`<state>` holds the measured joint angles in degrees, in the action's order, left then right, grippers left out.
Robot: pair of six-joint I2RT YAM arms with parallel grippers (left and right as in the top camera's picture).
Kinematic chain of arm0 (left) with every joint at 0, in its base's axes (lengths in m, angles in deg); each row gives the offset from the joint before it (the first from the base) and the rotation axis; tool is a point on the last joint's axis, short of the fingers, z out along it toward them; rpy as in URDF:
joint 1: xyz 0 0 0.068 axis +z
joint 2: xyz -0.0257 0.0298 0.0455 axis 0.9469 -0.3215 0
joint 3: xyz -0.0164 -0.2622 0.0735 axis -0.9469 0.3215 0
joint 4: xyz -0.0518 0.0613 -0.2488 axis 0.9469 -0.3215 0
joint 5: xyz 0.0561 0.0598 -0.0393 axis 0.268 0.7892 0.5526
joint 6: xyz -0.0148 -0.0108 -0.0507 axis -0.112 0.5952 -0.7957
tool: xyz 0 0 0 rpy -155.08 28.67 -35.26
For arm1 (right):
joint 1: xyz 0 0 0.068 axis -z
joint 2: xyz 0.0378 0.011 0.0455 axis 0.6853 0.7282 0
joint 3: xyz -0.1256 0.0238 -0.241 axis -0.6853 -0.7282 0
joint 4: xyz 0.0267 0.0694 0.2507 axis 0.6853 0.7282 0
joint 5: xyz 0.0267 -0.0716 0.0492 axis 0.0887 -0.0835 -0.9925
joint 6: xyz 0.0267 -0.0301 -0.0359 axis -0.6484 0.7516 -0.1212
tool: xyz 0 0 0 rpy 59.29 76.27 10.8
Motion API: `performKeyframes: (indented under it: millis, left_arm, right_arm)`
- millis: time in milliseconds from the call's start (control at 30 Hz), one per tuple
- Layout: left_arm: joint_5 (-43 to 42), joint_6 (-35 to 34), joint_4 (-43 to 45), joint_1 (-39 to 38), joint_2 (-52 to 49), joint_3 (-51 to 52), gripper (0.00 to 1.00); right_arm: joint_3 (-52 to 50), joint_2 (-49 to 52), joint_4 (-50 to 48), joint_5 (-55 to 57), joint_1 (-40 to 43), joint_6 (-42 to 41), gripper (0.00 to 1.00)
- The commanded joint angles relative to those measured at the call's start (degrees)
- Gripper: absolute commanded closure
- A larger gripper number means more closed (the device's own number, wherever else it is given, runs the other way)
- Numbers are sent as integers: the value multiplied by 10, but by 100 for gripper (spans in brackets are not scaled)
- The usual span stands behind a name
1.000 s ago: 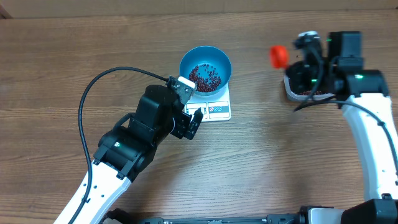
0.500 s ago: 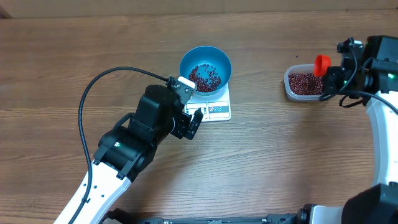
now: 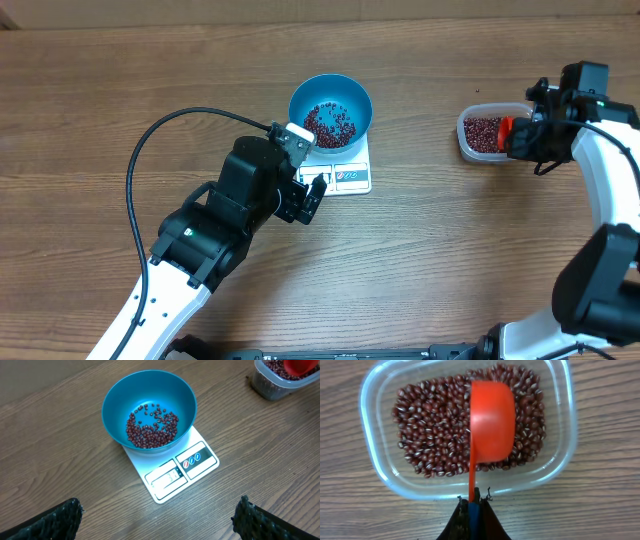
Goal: Scoop item into bowl and weigh 150g on scale
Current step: 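Move the empty scoop back right to the bean container, then dig the red scoop into the beans with the right gripper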
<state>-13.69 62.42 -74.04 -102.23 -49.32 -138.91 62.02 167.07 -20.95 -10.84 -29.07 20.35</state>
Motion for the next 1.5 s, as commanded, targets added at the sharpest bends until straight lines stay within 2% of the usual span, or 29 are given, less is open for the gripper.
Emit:
performKeyframes:
  millis: [0,767,1467]
  left_arm:
    - [-1,11,0,2,-1,2,0]
    - [-1,11,0,2,-1,2,0]
    - [-1,11,0,2,-1,2,0]
  right_arm:
    - [14,20,2,23,0,-4,96]
    - [-12,25,-3,-159,-13,-2,96]
    - [-15,25,-12,-205,-12,-3,96]
